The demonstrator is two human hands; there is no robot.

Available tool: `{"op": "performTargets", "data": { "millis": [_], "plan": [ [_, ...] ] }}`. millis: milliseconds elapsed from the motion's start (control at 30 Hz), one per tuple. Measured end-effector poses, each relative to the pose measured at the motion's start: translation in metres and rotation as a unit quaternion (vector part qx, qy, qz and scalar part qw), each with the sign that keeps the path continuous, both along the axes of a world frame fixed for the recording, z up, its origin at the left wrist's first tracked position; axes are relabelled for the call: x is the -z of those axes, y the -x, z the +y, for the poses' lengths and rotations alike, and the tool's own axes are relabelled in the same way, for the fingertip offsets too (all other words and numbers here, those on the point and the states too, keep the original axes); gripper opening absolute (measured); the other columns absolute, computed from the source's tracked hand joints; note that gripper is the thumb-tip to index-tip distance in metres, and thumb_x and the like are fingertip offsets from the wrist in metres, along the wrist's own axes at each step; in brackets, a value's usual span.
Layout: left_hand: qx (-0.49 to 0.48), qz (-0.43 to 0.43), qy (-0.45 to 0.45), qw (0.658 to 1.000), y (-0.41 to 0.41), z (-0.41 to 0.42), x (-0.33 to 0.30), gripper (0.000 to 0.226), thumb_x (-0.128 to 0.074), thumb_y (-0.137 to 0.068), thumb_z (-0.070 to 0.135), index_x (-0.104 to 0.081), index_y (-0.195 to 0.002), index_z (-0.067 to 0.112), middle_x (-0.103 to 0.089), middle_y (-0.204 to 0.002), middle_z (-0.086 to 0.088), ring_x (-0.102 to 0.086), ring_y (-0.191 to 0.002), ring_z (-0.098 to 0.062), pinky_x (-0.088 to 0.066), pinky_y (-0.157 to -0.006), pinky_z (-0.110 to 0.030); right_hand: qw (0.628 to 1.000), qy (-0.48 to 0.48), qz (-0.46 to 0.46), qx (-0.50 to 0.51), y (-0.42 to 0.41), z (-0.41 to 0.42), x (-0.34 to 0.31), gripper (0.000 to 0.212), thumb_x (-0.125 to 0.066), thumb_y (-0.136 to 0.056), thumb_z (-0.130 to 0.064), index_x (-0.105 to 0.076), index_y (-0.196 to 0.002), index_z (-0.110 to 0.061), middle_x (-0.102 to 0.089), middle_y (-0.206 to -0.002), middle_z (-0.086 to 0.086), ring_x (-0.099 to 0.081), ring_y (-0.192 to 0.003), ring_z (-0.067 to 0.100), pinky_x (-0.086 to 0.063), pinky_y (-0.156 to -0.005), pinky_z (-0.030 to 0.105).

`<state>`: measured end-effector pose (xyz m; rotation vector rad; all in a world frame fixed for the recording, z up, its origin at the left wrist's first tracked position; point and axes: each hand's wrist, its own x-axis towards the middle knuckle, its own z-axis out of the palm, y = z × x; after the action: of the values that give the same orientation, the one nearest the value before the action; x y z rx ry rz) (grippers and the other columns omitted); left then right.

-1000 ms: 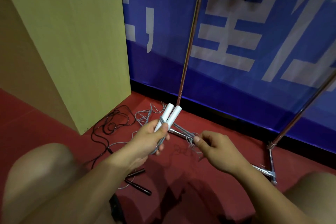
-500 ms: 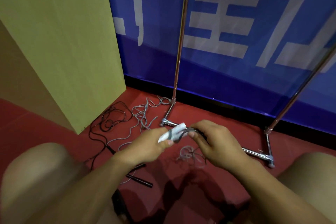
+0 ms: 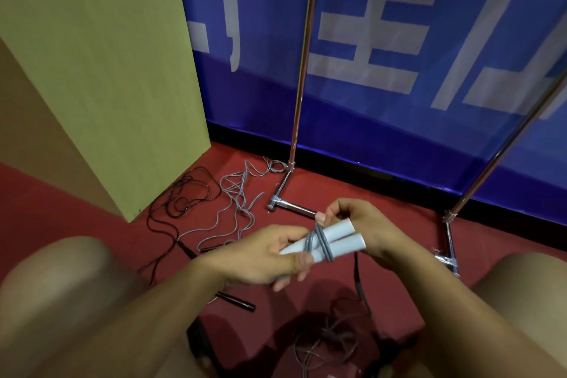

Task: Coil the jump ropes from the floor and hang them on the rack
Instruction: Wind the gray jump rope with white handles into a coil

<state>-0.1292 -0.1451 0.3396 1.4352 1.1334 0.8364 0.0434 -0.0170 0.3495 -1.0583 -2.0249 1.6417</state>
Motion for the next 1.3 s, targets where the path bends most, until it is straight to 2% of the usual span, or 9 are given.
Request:
{"op": "performTargets", "data": {
  "millis": [100, 200, 333, 467, 700, 767, 900, 1033, 1300],
  "plan": [
    [-0.07, -0.074, -0.008, 0.995, 0.001, 0.003, 0.0, 0.047, -0.062, -0.092, 0.043, -0.057, -0.122, 0.008, -0.061, -0.078, -0.002, -0.047, -0.046, -0.011, -0.032, -0.042, -0.018, 1.0, -0.013, -0.024, 0.006, 0.004, -0.006, 0.002, 0.027, -0.052, -0.093, 0.0, -0.063, -0.075, -0.017, -0.059, -0.062, -0.003, -0.049, -0.055, 0.012, -0.04, -0.05, 0.027],
    [-0.162, -0.132, -0.011, 0.978, 0.001, 0.008, 0.0, 0.044, -0.057, -0.093, 0.036, -0.055, -0.127, 0.009, -0.06, -0.075, 0.0, -0.046, -0.045, -0.011, -0.031, -0.042, -0.017, 0.997, 0.073, -0.011, -0.015, 0.007, -0.011, 0.005, 0.023, -0.046, -0.103, -0.024, -0.058, -0.086, -0.015, -0.058, -0.069, 0.002, -0.053, -0.058, 0.013, -0.047, -0.061, 0.034],
    [-0.289, -0.108, -0.032, 0.951, 0.007, 0.016, -0.001, 0.035, -0.054, -0.099, 0.034, -0.057, -0.114, 0.003, -0.06, -0.072, 0.001, -0.045, -0.045, -0.012, -0.031, -0.046, -0.023, 0.992, 0.12, -0.018, -0.047, 0.008, -0.01, 0.008, 0.03, -0.039, -0.106, -0.03, -0.061, -0.089, -0.019, -0.054, -0.068, -0.001, -0.05, -0.058, 0.013, -0.047, -0.063, 0.032],
    [-0.387, -0.078, -0.032, 0.918, 0.017, 0.02, 0.0, 0.023, -0.052, -0.102, 0.027, -0.059, -0.096, 0.006, -0.058, -0.074, -0.006, -0.044, -0.044, -0.011, -0.033, -0.045, -0.022, 0.989, 0.147, 0.023, -0.002, 0.008, -0.008, 0.009, 0.019, -0.044, -0.104, -0.03, -0.057, -0.101, -0.017, -0.049, -0.068, 0.001, -0.038, -0.048, 0.01, -0.034, -0.047, 0.024],
    [-0.43, -0.04, -0.028, 0.902, 0.022, 0.021, 0.003, 0.023, -0.054, -0.101, 0.028, -0.063, -0.092, 0.009, -0.06, -0.069, 0.001, -0.045, -0.043, -0.01, -0.034, -0.043, -0.021, 0.981, -0.175, -0.078, -0.036, -0.001, 0.001, 0.01, 0.008, -0.068, -0.089, -0.035, -0.064, -0.085, -0.029, -0.05, -0.058, -0.009, -0.044, -0.053, 0.007, -0.042, -0.057, 0.029],
    [-0.443, -0.025, -0.023, 0.896, 0.027, 0.023, 0.005, 0.019, -0.055, -0.101, 0.027, -0.065, -0.092, 0.014, -0.061, -0.068, 0.002, -0.045, -0.044, -0.012, -0.035, -0.046, -0.023, 0.976, -0.199, -0.078, -0.051, -0.003, 0.001, 0.004, 0.011, -0.07, -0.088, -0.036, -0.066, -0.082, -0.027, -0.048, -0.057, -0.011, -0.042, -0.054, 0.004, -0.038, -0.058, 0.026],
    [-0.43, 0.102, -0.03, 0.897, 0.033, 0.026, 0.015, 0.018, -0.059, -0.099, 0.027, -0.066, -0.086, 0.017, -0.064, -0.066, 0.003, -0.047, -0.046, -0.011, -0.038, -0.051, -0.026, 0.983, -0.141, -0.031, -0.111, -0.005, -0.007, -0.007, 0.017, -0.068, -0.091, -0.029, -0.064, -0.076, -0.023, -0.047, -0.056, -0.015, -0.04, -0.054, 0.002, -0.035, -0.055, 0.02],
    [-0.329, 0.262, 0.004, 0.907, 0.032, 0.024, 0.024, 0.016, -0.059, -0.097, 0.034, -0.063, -0.084, 0.027, -0.068, -0.067, 0.006, -0.051, -0.047, 0.004, -0.036, -0.051, -0.021, 0.975, -0.193, -0.048, -0.098, -0.006, -0.013, -0.006, 0.017, -0.066, -0.092, -0.028, -0.063, -0.076, -0.024, -0.051, -0.057, -0.015, -0.042, -0.055, 0.0, -0.038, -0.057, 0.023],
    [-0.119, 0.284, 0.038, 0.951, 0.011, 0.011, 0.017, 0.015, -0.059, -0.097, 0.036, -0.063, -0.095, 0.022, -0.071, -0.075, 0.002, -0.052, -0.048, 0.006, -0.036, -0.048, -0.011, 0.948, -0.313, -0.047, 0.023, -0.007, -0.007, 0.0, 0.013, -0.062, -0.093, -0.027, -0.068, -0.082, -0.026, -0.066, -0.069, -0.01, -0.058, -0.067, 0.0, -0.039, -0.061, 0.012]
  ]
}}
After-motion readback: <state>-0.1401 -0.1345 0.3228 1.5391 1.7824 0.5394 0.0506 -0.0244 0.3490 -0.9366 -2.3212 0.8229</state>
